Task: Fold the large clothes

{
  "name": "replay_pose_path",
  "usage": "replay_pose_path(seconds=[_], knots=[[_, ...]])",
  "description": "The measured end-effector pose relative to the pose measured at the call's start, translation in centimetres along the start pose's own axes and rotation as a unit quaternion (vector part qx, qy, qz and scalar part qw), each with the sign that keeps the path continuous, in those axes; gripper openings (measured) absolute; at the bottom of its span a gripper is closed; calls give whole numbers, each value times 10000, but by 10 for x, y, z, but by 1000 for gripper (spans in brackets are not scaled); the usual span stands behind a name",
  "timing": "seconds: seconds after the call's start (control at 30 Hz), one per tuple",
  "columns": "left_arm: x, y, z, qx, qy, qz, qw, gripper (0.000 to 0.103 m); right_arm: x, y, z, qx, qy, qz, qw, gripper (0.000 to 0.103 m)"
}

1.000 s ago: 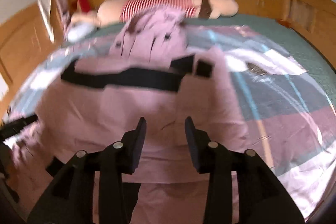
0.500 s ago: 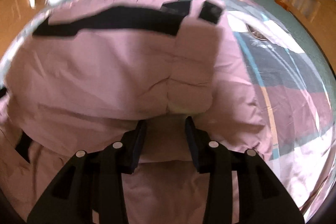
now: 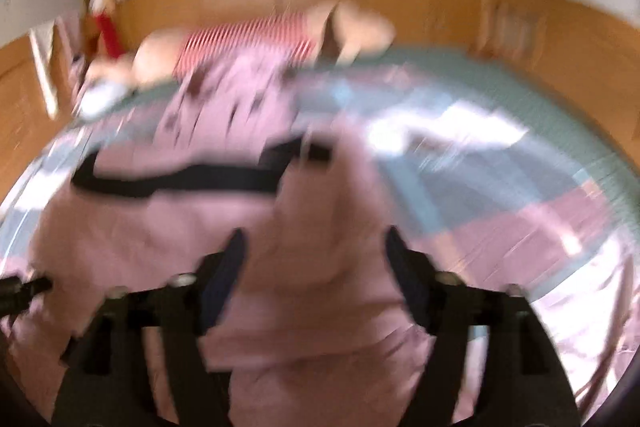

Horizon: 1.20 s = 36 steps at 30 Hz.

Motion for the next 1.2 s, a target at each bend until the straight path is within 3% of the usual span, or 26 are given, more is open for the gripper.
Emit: replay_pose_path(seconds=[0.07, 0.17, 0.23, 0.27, 0.3, 0.4, 0.5, 0.63, 0.77, 0.8, 0.9, 1.03, 1.2], knots=[[0, 1, 0, -21, -22, -34, 10000, 99, -7, 7, -2, -173, -146, 244, 9994, 90], [0, 4, -1, -63, -1, 5, 10000, 99, -29, 34, -27, -891, -645, 368, 9933, 90], [-1, 8, -3, -155, -2, 28, 9999, 99, -36, 55, -53, -1474, -1024, 169, 9836, 90], [-2, 9, -4, -195, -23, 32, 9998, 99, -37, 70, -73, -2016, -1156, 107, 9726, 90], [-3, 11, -4, -216, -51, 31, 9997, 99, -34, 75, -80, -2168, -1076, 156, 9701, 90], [-7, 12, -4, -253, -186, -13, 9995, 99, -25, 68, -70, -2100, -653, 250, 9752, 90], [-9, 8, -1, -163, -265, -53, 9995, 99, -20, 41, -43, -1340, -323, 312, 9900, 90], [-7, 6, -1, -128, -221, -60, 9997, 99, -17, 25, -21, -681, -394, 149, 9968, 90], [-3, 8, -5, -194, -120, -43, 9997, 99, 13, 64, -44, -1445, -618, -845, 9840, 90], [-2, 9, -6, -205, -91, -28, 9997, 99, 28, 74, -54, -1755, -246, -872, 9803, 90], [0, 10, -7, -220, -38, 0, 9998, 99, 52, 80, -56, -2008, 394, -918, 9745, 90], [0, 11, -8, -237, -43, -3, 9997, 99, 63, 76, -55, -1977, 701, -991, 9727, 90], [0, 10, -7, -189, -10, 18, 9998, 99, 41, 48, -30, -1282, 364, -774, 9881, 90]])
Point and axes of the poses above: each gripper's, at about its wrist camera, not at the fingertips, and y roughly the way its jaws point, x to its right, z to its top, the point moved 7 cm from there along y, roughly the way its jaws point, and after that the axes turned 3 degrees about x, right-handed, at the moved point
